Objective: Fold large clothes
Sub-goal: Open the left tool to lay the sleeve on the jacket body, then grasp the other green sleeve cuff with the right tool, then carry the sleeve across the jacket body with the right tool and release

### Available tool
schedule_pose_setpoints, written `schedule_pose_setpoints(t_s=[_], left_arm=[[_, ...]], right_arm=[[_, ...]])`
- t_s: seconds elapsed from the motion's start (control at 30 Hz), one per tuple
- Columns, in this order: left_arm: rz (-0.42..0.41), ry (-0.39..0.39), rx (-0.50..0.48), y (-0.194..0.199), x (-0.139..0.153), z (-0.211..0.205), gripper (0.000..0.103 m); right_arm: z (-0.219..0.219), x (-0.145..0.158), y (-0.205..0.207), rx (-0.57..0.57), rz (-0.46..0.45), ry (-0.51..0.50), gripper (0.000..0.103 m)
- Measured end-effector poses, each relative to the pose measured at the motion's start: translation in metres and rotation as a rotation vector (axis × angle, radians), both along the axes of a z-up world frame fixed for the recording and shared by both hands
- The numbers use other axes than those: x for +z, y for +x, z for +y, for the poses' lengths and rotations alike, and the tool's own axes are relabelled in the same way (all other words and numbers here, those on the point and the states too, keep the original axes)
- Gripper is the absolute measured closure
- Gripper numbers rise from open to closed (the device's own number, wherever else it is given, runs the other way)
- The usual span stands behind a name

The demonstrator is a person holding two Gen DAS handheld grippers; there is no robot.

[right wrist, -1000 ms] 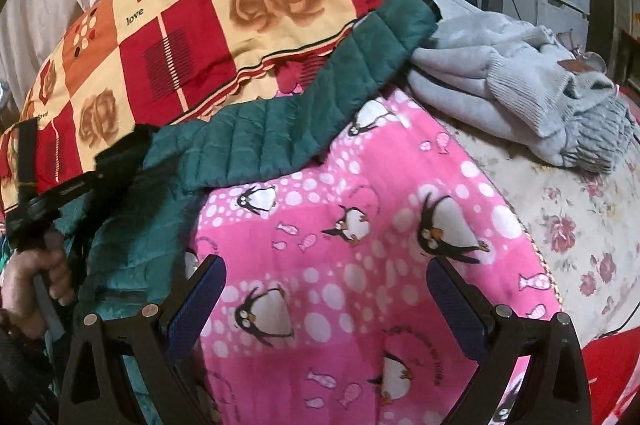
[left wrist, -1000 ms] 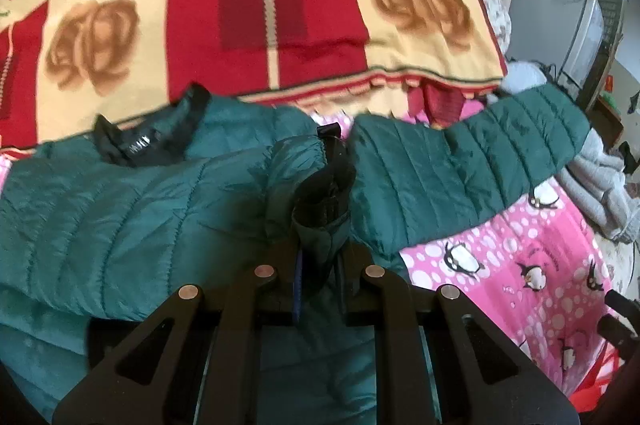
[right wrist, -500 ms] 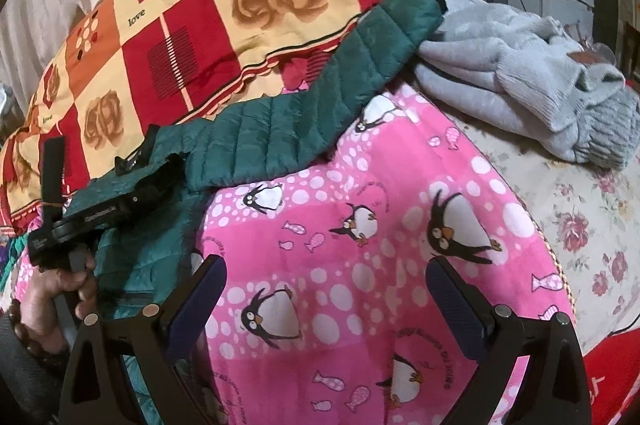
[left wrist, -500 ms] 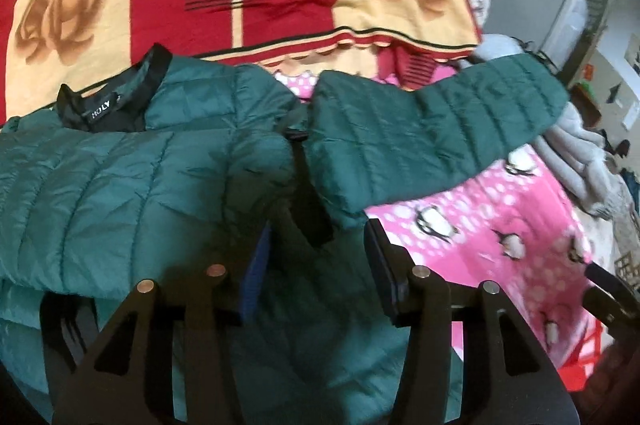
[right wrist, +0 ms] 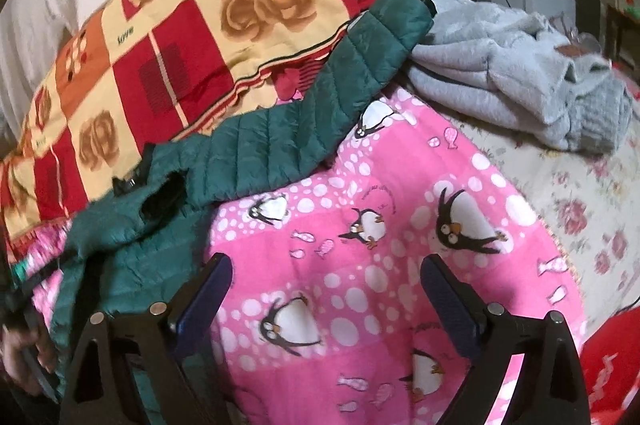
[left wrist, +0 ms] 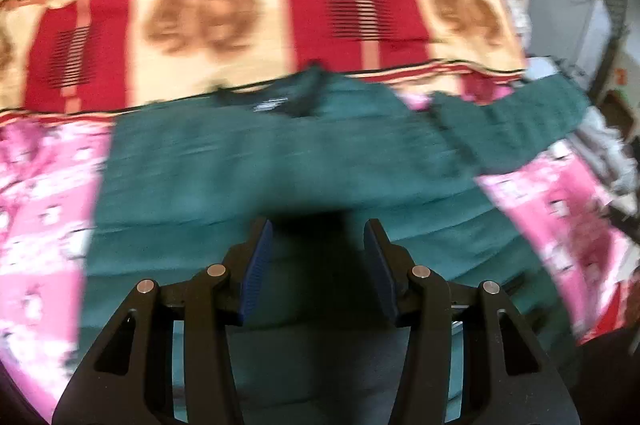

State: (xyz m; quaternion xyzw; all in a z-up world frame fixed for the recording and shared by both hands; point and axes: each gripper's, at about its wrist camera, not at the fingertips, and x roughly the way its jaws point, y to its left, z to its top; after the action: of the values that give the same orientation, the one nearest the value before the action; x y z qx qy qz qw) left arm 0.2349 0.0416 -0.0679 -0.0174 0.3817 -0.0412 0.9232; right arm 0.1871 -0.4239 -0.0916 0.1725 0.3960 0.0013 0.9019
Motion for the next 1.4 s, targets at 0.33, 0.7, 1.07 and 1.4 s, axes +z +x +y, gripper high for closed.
schedule_pose_setpoints(t_s=[0.33, 0.7, 1.07, 1.4], left_arm=[[-0.03, 0.004, 0.352, -0.023, -0.033, 0.143, 0.056], [0.064, 0.004, 0.437, -0.014, -0.047, 0.163, 0.056], [0.083, 0.003, 0.437, -0.005, -0.05, 0.162, 0.056], [0.114, 0.147, 0.427, -0.01, -0.057, 0.155, 0.056]], right_arm=[[-0.002, 0.041, 0.028, -0.015, -0.206, -0.119, 0.01], [-0.113, 0.054, 0.151, -0.096, -0.182, -0.075, 0.019], [-0.113, 0.045, 0.182, -0.056, -0.165, -0.067, 0.086], [-0.003, 0.078, 0.161, 0.121, -0.197, -0.082, 0.086]])
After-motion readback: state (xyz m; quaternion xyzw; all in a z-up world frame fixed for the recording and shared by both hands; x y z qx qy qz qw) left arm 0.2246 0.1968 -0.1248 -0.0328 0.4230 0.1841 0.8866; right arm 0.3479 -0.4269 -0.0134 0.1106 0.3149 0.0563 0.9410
